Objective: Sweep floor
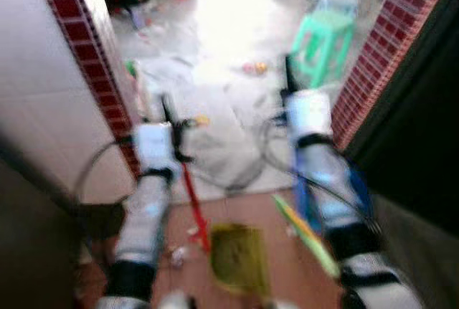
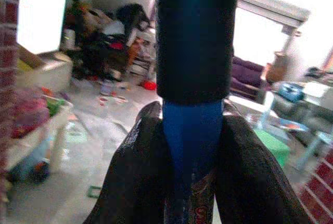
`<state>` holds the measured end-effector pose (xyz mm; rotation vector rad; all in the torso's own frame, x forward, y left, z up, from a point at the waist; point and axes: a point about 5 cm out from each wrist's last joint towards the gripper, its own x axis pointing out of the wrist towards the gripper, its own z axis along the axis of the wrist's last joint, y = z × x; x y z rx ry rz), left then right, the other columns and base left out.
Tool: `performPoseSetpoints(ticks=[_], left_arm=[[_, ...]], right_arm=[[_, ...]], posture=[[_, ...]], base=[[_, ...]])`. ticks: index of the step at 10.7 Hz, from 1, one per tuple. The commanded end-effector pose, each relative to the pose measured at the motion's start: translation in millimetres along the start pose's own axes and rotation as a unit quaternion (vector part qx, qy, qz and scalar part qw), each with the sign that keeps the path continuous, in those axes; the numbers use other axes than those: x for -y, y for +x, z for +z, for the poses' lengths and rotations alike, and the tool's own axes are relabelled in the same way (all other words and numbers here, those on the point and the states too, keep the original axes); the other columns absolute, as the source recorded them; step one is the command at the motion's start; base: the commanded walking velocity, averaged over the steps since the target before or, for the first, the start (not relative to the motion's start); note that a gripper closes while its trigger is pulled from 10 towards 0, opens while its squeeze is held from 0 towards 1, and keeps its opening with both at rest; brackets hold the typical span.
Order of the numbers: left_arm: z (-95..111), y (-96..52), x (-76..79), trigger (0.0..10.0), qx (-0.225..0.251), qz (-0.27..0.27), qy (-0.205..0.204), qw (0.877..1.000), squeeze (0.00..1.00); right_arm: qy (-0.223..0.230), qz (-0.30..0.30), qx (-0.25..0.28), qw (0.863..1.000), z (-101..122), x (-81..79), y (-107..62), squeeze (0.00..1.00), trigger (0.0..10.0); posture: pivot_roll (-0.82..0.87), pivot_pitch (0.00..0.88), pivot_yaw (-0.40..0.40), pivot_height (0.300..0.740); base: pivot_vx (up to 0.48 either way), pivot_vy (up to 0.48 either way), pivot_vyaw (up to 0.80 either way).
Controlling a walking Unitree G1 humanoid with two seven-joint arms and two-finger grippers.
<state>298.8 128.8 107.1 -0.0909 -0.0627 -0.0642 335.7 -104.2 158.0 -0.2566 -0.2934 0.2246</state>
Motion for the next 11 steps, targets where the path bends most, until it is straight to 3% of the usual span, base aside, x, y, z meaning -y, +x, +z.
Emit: performPoseSetpoints(ticks=[1,7,9,11], left_arm=[[12,3.9,5.2,10.0,0.028,-0.013,0.014,0.999,0.0],[10,5.5,6.4,10.0,0.032,0.006,0.008,0.999,0.0],[11,4.5,-5.1,10.0,0.056,0.058,0.059,0.995,0.0],[2,5.1,-19.5,10.0,0.047,0.103,0.067,0.991,0.0]], right_arm=[[0.0,-0.008,0.039,0.999,16,7.6,5.0,0.0,10.0],[0.002,0.009,0.048,0.999,20,1.4,4.3,0.0,10.0],[0.013,0.016,0.059,0.998,22,-0.3,0.5,0.0,10.0],[-0.012,0.005,0.067,0.998,25,6.2,3.5,0.0,10.0]], posture=[[-0.09,0.013,0.041,0.74],[-0.1,0.026,0.041,0.74],[-0.11,0.056,0.042,0.74],[-0.12,0.077,0.06,0.74]], base=[[0.266,0.0,0.0],[0.047,0.0,0.0],[0.0,0.0,0.0],[0.0,0.0,0.0]])
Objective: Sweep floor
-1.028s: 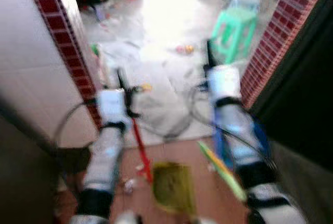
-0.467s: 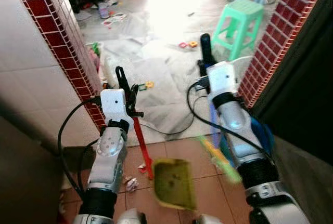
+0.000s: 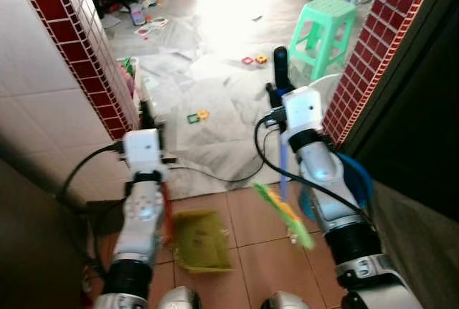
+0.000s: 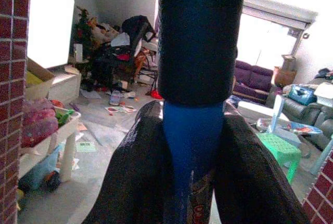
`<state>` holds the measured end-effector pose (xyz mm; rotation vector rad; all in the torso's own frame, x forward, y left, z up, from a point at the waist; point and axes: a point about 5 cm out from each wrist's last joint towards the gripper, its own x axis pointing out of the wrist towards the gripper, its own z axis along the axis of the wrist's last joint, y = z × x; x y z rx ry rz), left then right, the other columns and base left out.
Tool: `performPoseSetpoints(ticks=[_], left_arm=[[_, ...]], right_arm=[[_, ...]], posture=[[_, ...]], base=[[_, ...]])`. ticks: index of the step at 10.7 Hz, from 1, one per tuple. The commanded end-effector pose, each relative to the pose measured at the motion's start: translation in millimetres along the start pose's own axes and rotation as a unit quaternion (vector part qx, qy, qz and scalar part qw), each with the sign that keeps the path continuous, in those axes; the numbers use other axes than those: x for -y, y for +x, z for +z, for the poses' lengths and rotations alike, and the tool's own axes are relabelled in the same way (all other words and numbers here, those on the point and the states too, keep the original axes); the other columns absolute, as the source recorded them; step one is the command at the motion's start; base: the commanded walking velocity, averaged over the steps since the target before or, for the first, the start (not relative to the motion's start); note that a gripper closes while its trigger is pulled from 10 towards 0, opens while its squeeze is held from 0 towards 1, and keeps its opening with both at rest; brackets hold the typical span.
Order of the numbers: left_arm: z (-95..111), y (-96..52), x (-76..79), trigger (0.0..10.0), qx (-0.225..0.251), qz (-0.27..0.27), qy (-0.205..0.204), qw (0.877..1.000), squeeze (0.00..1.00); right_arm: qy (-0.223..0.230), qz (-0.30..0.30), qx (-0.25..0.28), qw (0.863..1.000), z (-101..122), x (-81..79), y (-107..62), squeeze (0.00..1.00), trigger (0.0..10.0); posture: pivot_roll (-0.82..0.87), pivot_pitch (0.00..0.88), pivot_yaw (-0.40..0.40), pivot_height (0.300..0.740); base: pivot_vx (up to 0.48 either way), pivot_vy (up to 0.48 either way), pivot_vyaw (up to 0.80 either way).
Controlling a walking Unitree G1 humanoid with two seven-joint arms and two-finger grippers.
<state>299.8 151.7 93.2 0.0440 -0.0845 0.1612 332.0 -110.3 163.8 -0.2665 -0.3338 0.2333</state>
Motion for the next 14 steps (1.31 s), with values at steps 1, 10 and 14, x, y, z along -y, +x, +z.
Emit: performPoseSetpoints(ticks=[1,10,14], left_arm=[[11,7.6,6.5,10.0,0.028,0.001,-0.018,0.999,0.0],[-6,5.3,40.7,10.0,-0.011,-0.045,-0.076,0.996,0.0],[-27,7.1,44.4,10.0,-0.075,-0.051,-0.102,0.991,0.0]], right_arm=[[-0.035,-0.021,0.031,0.999,13,13.6,11.3,0.0,10.0],[-0.048,-0.005,-0.027,0.999,-15,-2.4,-7.1,0.0,10.0],[0.055,-0.05,-0.056,0.996,-13,-0.2,3.5,0.0,10.0]], posture=[[-0.13,0.097,0.063,0.74],[-0.12,0.067,0.064,0.74],[-0.13,0.058,0.065,0.74]], base=[[0.0,0.0,0.0],[0.0,0.0,0.0],[0.0,0.0,0.0]])
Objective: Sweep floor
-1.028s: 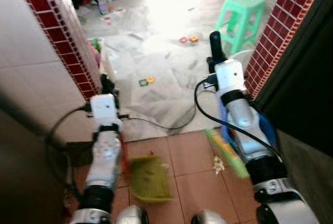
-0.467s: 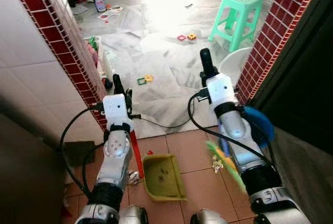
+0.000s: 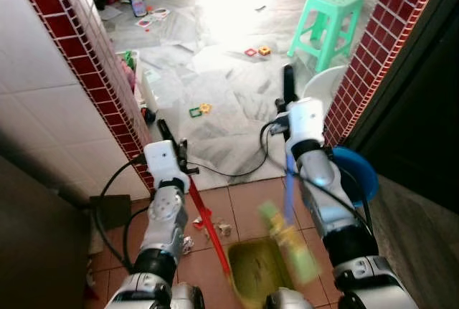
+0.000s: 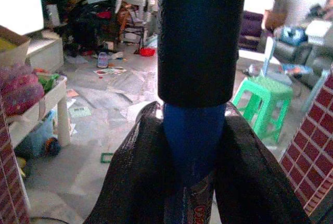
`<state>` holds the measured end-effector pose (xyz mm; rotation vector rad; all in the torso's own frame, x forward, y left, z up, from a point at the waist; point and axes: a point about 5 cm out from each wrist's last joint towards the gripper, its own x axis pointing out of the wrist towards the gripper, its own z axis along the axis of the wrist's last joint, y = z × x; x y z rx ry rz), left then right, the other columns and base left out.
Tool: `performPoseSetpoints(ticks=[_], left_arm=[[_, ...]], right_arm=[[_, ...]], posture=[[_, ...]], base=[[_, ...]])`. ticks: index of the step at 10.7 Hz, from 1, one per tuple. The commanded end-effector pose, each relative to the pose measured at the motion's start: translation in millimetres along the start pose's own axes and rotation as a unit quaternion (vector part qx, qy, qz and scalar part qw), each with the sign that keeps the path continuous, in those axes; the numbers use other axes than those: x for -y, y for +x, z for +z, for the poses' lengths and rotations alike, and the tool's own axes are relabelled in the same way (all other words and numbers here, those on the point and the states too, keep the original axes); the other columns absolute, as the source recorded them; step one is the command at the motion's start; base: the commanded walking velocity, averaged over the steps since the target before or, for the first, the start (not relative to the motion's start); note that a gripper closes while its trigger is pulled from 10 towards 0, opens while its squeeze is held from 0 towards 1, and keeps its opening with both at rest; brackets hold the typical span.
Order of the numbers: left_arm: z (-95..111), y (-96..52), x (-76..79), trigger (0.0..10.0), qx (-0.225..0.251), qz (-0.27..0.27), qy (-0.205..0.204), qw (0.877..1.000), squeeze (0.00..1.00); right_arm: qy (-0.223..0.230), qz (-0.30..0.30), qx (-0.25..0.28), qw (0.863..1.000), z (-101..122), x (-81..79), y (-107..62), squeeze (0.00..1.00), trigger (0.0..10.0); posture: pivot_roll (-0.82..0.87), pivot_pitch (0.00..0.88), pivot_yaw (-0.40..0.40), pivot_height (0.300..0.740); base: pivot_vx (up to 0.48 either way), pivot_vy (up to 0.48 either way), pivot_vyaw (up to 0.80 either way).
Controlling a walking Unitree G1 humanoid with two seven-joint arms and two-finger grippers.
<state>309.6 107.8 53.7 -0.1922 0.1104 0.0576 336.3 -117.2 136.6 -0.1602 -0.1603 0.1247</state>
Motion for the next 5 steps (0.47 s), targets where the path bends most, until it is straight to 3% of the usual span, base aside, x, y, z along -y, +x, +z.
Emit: performPoseSetpoints(ticks=[1,2,4,5], left_arm=[[13,6.3,0.4,10.0,0.033,-0.001,0.031,0.999,0.0],[14,7.9,2.0,10.0,0.036,-0.001,0.041,0.999,0.0],[20,10.8,-3.3,10.0,0.06,0.028,0.064,0.996,0.0],[25,12.3,-5.6,10.0,0.08,0.039,0.078,0.993,0.0]], right_arm=[[0.005,0.003,0.031,0.999,18,-2.1,7.6,0.0,10.0],[0.01,0.002,0.029,1.0,18,-2.4,9.0,0.0,10.0],[0.064,0.002,0.013,0.998,20,-4.1,10.5,0.0,10.0],[0.052,0.01,0.024,0.998,24,-4.9,11.8,0.0,10.0]], posture=[[-0.13,0.056,0.066,0.74],[-0.14,0.053,0.067,0.74],[-0.14,0.046,0.069,0.74],[-0.15,0.045,0.069,0.74]], base=[[0.0,0.0,0.0],[0.0,0.0,0.0],[0.0,0.0,0.0],[0.0,0.0,0.0]])
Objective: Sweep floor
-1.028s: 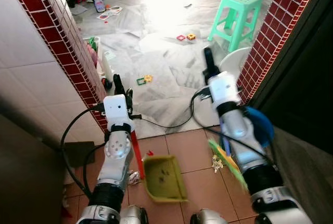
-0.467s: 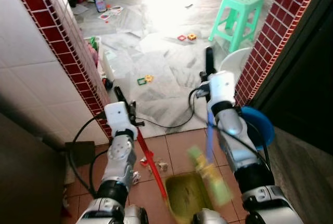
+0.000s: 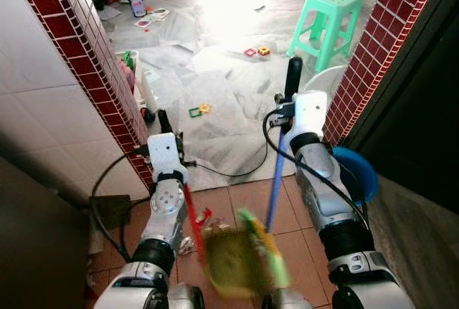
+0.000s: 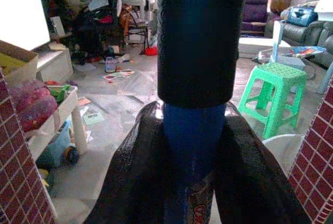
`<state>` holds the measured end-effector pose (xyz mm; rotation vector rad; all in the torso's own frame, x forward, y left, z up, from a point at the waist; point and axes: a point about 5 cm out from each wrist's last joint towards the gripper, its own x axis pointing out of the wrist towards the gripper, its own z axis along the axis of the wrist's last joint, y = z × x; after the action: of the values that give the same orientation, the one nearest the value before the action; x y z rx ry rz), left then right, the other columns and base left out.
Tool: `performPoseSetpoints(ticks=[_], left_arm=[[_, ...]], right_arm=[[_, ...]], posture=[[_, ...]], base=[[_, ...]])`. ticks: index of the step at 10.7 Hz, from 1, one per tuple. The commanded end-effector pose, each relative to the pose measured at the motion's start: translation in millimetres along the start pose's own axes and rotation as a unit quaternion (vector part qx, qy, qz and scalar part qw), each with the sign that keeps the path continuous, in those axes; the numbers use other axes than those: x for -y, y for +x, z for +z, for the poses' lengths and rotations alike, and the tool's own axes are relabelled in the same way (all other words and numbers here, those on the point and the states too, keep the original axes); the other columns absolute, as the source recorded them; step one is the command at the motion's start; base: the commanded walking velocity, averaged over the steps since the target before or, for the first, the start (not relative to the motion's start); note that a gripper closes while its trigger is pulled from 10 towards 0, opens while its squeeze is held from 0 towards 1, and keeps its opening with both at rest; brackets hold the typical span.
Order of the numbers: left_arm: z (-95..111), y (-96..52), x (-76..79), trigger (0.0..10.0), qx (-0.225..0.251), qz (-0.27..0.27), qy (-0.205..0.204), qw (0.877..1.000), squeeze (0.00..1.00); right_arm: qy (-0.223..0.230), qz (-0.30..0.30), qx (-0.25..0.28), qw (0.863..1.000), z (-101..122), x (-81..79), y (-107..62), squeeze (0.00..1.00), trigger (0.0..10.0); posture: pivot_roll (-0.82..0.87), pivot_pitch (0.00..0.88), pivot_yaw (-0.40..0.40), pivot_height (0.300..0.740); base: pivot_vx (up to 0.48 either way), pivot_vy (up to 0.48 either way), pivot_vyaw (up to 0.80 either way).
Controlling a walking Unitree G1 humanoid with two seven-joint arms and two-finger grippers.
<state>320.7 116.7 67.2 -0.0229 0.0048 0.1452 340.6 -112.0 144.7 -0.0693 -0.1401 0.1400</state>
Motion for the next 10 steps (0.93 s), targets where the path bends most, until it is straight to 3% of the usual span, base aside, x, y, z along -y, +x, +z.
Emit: performPoseSetpoints(ticks=[1,3,6,8,9,10], left_arm=[[12,6.9,-0.1,10.0,0.034,0.003,0.022,0.999,0.0],[10,8.0,5.3,10.0,0.032,0.0,0.036,0.999,0.0],[2,5.3,15.1,10.0,0.007,-0.029,0.011,1.0,0.0],[1,4.5,18.9,10.0,-0.001,-0.037,0.002,0.999,0.0],[0,4.3,20.5,10.0,-0.004,-0.042,-0.004,0.999,0.0],[0,3.9,21.4,10.0,-0.006,-0.044,-0.008,0.999,0.0]], right_arm=[[-0.019,0.007,0.045,0.999,20,-0.9,6.6,0.0,10.0],[-0.044,0.01,0.044,0.998,19,2.3,7.0,0.0,10.0],[-0.01,0.009,0.01,1.0,8,-2.9,5.6,0.0,10.0],[0.067,-0.016,-0.02,0.997,4,-4.1,9.7,0.0,10.0],[0.164,-0.019,-0.009,0.986,12,-5.1,14.6,0.0,10.0],[0.193,-0.022,0.004,0.981,20,-1.3,17.7,0.0,10.0]], posture=[[-0.15,0.041,0.067,0.74],[-0.15,0.04,0.068,0.74],[-0.14,0.041,0.067,0.74],[-0.14,0.043,0.063,0.74],[-0.14,0.043,0.061,0.74],[-0.14,0.044,0.06,0.74]], base=[[0.0,0.0,0.0],[0.0,0.0,0.0],[0.0,0.0,0.0],[0.0,0.0,0.0],[0.0,0.0,0.0],[0.0,0.0,0.0]])
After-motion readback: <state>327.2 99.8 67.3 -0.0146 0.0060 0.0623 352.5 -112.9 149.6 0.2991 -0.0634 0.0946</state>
